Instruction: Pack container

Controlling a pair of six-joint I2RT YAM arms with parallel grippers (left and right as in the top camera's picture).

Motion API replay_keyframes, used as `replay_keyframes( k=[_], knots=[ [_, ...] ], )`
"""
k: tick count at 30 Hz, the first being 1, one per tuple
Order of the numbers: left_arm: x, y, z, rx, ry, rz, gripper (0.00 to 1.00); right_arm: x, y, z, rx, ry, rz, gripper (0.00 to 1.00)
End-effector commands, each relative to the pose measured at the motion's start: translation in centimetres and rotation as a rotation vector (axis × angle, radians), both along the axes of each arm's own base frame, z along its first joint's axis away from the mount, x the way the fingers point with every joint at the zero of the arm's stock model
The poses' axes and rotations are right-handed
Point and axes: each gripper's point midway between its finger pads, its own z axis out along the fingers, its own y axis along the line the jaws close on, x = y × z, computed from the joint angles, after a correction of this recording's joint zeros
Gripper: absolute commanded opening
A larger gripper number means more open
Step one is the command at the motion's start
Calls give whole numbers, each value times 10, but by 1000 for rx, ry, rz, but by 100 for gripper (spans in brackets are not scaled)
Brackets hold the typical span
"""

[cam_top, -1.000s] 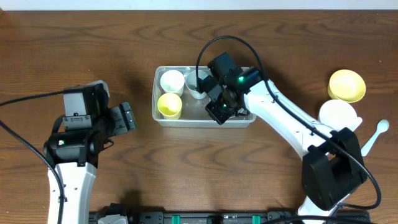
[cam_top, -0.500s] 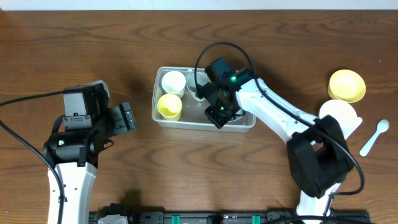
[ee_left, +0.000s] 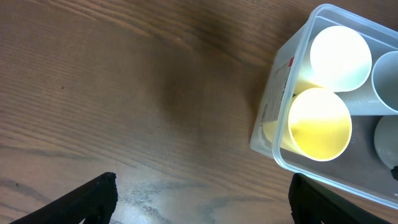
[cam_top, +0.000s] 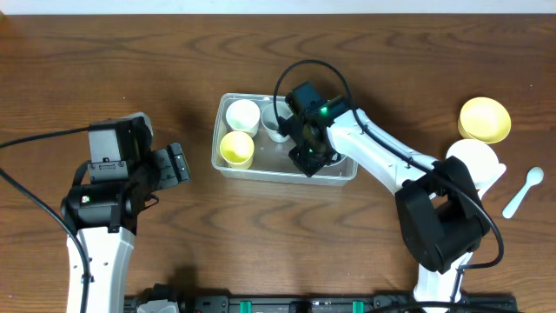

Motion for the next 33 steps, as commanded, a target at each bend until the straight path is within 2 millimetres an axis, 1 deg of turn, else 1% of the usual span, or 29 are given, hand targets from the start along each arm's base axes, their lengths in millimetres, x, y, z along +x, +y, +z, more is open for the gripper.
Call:
replay_keyframes(
  k=[1, 18, 22, 24, 25, 28, 30, 32, 33],
  knots=[
    [-3, 1, -6, 9, 19, 3, 88, 10, -13, -3, -52, -29, -54, 6],
    [-3, 1, -6, 9, 19, 3, 88, 26, -25, -2, -55, -64, -95, 8],
    [-3, 1, -6, 9, 18, 3, 88, 26, -23, -2, -52, -70, -83, 7],
    [-3, 1, -6, 9, 18, 3, 88, 27, -16, 3, -36, -84, -79, 8],
    [-3, 1, -6, 9, 18, 3, 88, 28, -13, 6, -26, -92, -76, 8],
    [-3, 1, -6, 9, 18, 3, 88, 37, -3, 28, 11, -139, -80, 8],
    [-3, 1, -6, 9, 19, 3, 88, 45, 1, 52, 43, -186, -100, 10],
    [-3, 1, -6, 9, 19, 3, 88, 57, -3, 82, 71, -247, -155, 12],
    [-3, 1, -6, 9, 19, 3, 88, 64, -8, 96, 78, -277, -194, 15]
  ],
)
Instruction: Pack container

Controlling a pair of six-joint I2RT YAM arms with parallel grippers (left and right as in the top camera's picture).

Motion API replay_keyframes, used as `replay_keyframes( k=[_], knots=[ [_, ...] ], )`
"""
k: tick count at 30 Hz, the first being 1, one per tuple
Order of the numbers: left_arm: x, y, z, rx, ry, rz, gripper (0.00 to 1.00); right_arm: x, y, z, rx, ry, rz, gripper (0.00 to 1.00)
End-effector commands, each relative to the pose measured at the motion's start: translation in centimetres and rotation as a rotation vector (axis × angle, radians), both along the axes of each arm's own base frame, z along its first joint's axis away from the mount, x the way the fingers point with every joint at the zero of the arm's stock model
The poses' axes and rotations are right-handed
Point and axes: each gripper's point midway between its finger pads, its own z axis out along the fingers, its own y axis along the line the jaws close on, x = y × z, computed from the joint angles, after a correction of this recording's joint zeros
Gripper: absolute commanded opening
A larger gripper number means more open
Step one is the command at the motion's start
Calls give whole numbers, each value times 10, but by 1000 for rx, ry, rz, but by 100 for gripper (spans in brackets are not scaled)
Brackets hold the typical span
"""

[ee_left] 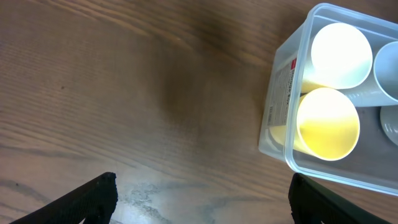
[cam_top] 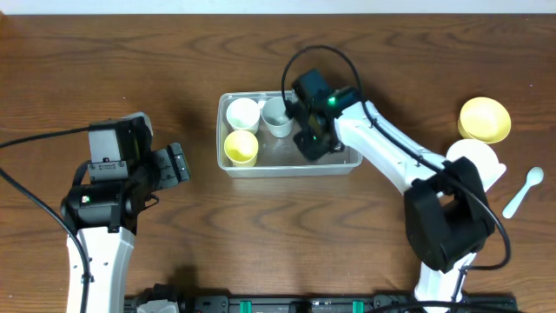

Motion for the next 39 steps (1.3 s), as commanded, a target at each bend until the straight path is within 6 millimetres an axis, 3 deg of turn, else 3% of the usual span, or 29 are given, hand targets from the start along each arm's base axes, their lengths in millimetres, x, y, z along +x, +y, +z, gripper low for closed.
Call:
replay_keyframes(
  k=[1, 4, 6, 8, 9, 13, 18, 23, 26, 30, 36, 38, 39],
  knots=[
    [-3, 1, -6, 8, 19, 3, 88, 33, -10, 81, 76, -194, -148, 17],
    [-3, 1, -6, 9, 19, 3, 88, 49, -50, 121, 86, -285, -341, 25],
    [-3, 1, -6, 8, 19, 3, 88, 55, -89, 144, 92, -329, -493, 46],
    [-3, 1, -6, 8, 19, 3, 88, 54, -132, 157, 94, -339, -646, 53],
    [-3, 1, -6, 8, 19, 3, 88, 50, -160, 161, 88, -328, -739, 68],
    [-3, 1, -6, 8, 18, 3, 88, 30, -242, 153, 37, -249, -1004, 74],
    [-3, 1, -6, 9, 18, 3, 88, 5, -312, 117, -9, -123, -1208, 79],
    [-3, 1, -6, 9, 18, 3, 88, -16, -336, 62, -54, 4, -1283, 78],
    [-3, 1, -6, 9, 18, 3, 88, -23, -337, 23, -78, 68, -1290, 78],
    [-3, 1, -6, 9, 18, 3, 88, -28, -335, -12, -99, 121, -1286, 79],
    [-3, 1, -6, 9, 18, 3, 88, -28, -332, -39, -113, 171, -1279, 74],
    [-3, 1, -6, 9, 17, 3, 88, -27, -332, -41, -106, 170, -1278, 66],
    [-3, 1, -6, 9, 17, 3, 88, -26, -332, -41, -105, 169, -1278, 56]
  ],
)
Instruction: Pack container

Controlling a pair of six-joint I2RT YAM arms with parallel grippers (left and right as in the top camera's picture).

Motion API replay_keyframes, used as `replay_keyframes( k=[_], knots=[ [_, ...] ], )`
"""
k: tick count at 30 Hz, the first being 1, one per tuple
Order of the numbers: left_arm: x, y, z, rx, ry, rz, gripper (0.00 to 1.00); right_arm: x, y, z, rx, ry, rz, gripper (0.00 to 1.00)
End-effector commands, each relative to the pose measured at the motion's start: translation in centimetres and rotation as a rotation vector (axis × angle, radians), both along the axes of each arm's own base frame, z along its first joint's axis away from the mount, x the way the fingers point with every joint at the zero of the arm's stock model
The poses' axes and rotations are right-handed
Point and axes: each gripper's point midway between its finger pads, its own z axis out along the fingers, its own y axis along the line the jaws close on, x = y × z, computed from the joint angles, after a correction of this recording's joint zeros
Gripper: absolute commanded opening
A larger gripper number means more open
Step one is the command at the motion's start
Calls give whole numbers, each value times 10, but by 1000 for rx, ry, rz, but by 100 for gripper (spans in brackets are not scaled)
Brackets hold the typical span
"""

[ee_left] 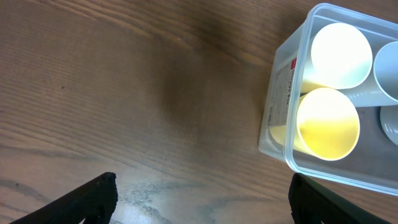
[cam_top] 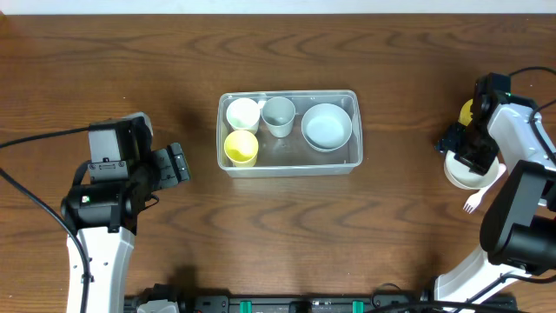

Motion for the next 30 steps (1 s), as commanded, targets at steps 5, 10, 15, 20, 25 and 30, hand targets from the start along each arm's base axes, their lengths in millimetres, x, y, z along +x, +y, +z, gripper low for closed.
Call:
replay_keyframes(
  k=[5, 10, 15, 20, 25, 30],
  knots=[
    [-3, 1, -6, 8, 18, 3, 88, 1, 3, -3, 9, 1, -8, 27],
    [-3, 1, -6, 8, 18, 3, 88, 2, 7, -3, 10, 2, 3, 1],
    [-3, 1, -6, 8, 19, 3, 88, 6, 14, -3, 8, -5, 26, 1],
    [-3, 1, -6, 8, 19, 3, 88, 9, 19, -3, 7, -11, 43, 1],
    [-3, 1, -6, 8, 19, 3, 88, 18, 30, -2, 7, -32, 101, 1],
    [-3, 1, -6, 8, 19, 3, 88, 38, 58, 19, 43, -107, 266, 1]
  ],
)
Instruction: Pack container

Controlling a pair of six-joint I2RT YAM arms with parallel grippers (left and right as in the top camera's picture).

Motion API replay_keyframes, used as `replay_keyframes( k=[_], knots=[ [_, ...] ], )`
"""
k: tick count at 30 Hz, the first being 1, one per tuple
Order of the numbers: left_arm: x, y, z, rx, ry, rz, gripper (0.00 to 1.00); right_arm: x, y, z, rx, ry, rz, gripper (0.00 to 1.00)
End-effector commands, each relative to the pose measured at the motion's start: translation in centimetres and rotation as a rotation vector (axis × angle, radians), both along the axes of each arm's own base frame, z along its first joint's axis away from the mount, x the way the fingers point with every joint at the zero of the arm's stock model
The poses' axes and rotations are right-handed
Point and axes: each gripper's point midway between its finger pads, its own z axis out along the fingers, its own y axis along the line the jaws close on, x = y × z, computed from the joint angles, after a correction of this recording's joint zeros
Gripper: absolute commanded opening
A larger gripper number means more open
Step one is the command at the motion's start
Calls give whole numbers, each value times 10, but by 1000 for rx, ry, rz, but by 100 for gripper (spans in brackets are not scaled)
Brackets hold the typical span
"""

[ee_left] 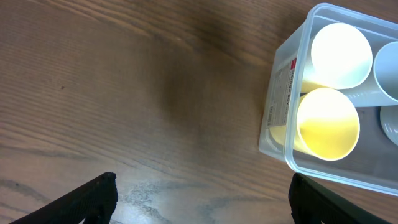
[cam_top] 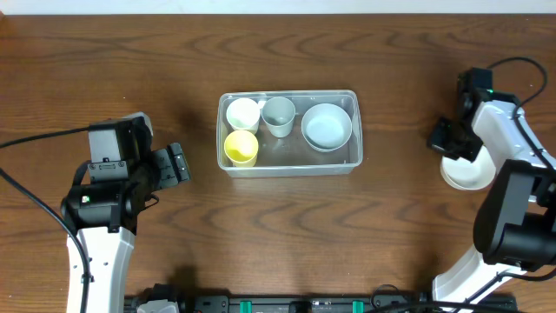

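The clear plastic container stands mid-table. Inside it are a white cup, a pale grey cup, a yellow cup and a pale blue bowl. In the left wrist view its left end shows, with the white cup and yellow cup. My left gripper is open over bare wood, left of the container. My right gripper hangs at the far right, at the upper left rim of a white bowl; its jaws are hidden.
The right arm covers the spot beside the white bowl. The left arm stands at the left. Bare wooden table lies in front of the container and between it and each arm.
My right gripper has shifted a little left and back, to the white bowl's upper left rim. The white utensil in front of that bowl and the sliver of yellow bowl no longer show.
First my right gripper was down in the right half of the skewed container; a yellow bowl, white bowl and spoon lay at far right. Then the container sat straight. Later the pale blue bowl lay inside and the right arm was over the white bowl, where it stays.
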Motion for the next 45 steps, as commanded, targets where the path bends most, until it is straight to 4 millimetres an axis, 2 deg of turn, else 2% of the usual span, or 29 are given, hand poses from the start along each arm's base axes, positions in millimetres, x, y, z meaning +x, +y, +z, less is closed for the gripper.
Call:
replay_keyframes(
  k=[1, 3, 5, 7, 10, 14, 19, 24, 28, 32, 33, 34, 35, 36, 45],
  knots=[
    [-3, 1, -6, 8, 18, 3, 88, 23, 32, 28, 57, -88, 168, 1],
    [-3, 1, -6, 8, 19, 3, 88, 35, 54, 55, 84, -155, 289, 1],
    [-3, 1, -6, 8, 19, 3, 88, 44, 85, 86, 112, -232, 448, 1],
    [-3, 1, -6, 8, 19, 3, 88, 47, 120, 121, 106, -311, 628, 1],
    [-3, 1, -6, 8, 18, 3, 88, 43, 167, 152, 82, -391, 828, 1],
    [-3, 1, -6, 8, 19, 3, 88, 32, 224, 162, 60, -440, 1048, 1],
    [-3, 1, -6, 8, 19, 3, 88, 17, 273, 144, 81, -404, 1207, 2],
    [-3, 1, -6, 8, 19, 3, 88, 16, 292, 111, 93, -333, 1247, 2],
    [-3, 1, -6, 8, 19, 3, 88, 18, 294, 85, 101, -270, 1249, 2],
    [-3, 1, -6, 8, 19, 3, 88, 21, 295, 70, 104, -246, 1249, 6],
    [-3, 1, -6, 8, 19, 3, 88, 22, 296, 68, 104, -245, 1248, 8],
    [-3, 1, -6, 8, 19, 3, 88, 22, 296, 68, 103, -247, 1248, 21],
    [-3, 1, -6, 8, 19, 3, 88, 23, 296, 68, 103, -250, 1249, 44],
    [-3, 1, -6, 8, 19, 3, 88, 23, 297, 68, 102, -252, 1249, 50],
    [-3, 1, -6, 8, 19, 3, 88, 35, 293, 73, 48, -284, 1229, 53]
  ],
)
